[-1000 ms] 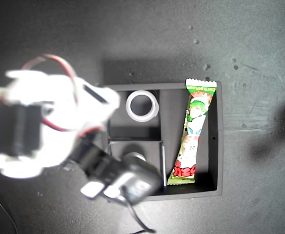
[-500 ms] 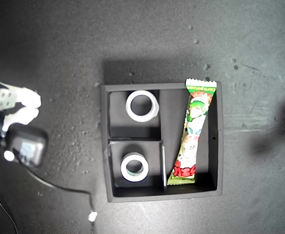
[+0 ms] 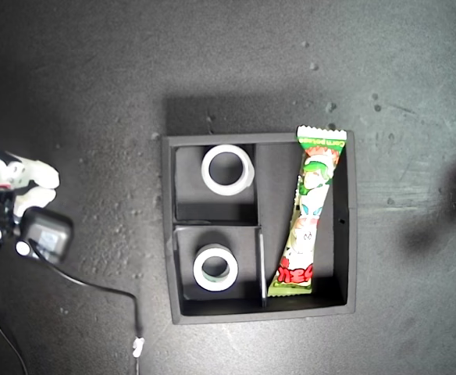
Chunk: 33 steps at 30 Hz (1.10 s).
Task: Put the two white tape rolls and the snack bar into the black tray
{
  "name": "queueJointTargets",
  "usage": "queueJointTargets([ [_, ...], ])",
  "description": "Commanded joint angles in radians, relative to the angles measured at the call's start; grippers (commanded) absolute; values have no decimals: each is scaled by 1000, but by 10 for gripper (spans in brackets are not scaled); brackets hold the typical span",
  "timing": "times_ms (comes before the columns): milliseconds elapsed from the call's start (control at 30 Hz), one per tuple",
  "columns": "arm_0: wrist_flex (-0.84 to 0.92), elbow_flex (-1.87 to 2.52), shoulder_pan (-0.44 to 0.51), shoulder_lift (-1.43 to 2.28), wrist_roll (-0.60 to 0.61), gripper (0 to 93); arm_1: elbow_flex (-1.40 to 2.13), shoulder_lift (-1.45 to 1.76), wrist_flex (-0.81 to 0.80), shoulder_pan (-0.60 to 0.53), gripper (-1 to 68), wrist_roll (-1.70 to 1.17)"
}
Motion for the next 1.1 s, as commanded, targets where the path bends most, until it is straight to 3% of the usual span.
queueJointTargets([
  [0, -9, 83, 15, 178, 9, -1, 12, -5, 11, -3, 0, -14],
  [67, 11, 164, 11, 382, 44, -1, 12, -5, 11, -3, 0, -14],
  [233, 48, 206, -20, 431, 41, -1, 12, -5, 11, -6, 0, -14],
  [367, 209, 206, -34, 431, -144, 2, 12, -5, 11, -6, 0, -14],
  [433, 202, 206, -41, 431, -60, 6, 12, -5, 11, -6, 0, -14],
  [533, 199, 206, -32, 388, -67, 4, 12, -5, 11, -6, 0, -14],
  [667, 273, 206, -37, 431, 63, 4, 12, -5, 11, -6, 0, -14],
  [767, 328, 206, -49, 423, -52, 5, 12, -5, 11, -6, 0, -14],
  [867, 328, 206, -49, 430, 48, 5, 12, -5, 11, -6, 0, -14],
  [1067, 328, 206, -49, 430, 52, 5, 12, -5, 11, -6, 0, -14],
])
